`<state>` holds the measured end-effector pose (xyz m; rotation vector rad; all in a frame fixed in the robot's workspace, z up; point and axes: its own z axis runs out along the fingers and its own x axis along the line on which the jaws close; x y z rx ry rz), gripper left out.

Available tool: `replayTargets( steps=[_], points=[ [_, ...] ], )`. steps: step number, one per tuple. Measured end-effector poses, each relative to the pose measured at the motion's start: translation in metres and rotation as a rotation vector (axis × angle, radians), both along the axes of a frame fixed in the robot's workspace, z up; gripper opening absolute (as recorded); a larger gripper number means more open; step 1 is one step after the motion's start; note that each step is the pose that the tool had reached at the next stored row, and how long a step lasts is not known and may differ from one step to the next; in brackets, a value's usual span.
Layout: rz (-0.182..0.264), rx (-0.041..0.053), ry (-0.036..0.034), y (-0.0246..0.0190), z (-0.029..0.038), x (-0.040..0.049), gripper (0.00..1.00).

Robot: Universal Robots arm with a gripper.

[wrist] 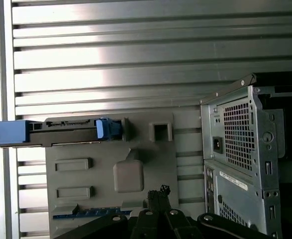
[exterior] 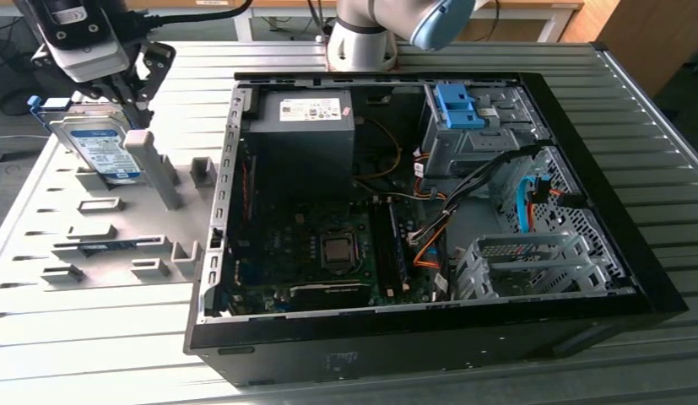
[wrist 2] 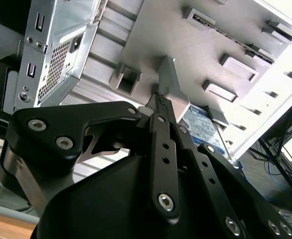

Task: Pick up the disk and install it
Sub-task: 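Reach for the disk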

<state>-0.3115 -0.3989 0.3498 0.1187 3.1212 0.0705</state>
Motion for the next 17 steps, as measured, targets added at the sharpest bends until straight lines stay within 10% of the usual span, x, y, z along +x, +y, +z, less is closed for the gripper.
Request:
replayTargets(
  steps=[17],
  points=[
    [0.0, 0.0, 0.0001, 0.0, -0.003, -0.0203, 0.11]
  ],
)
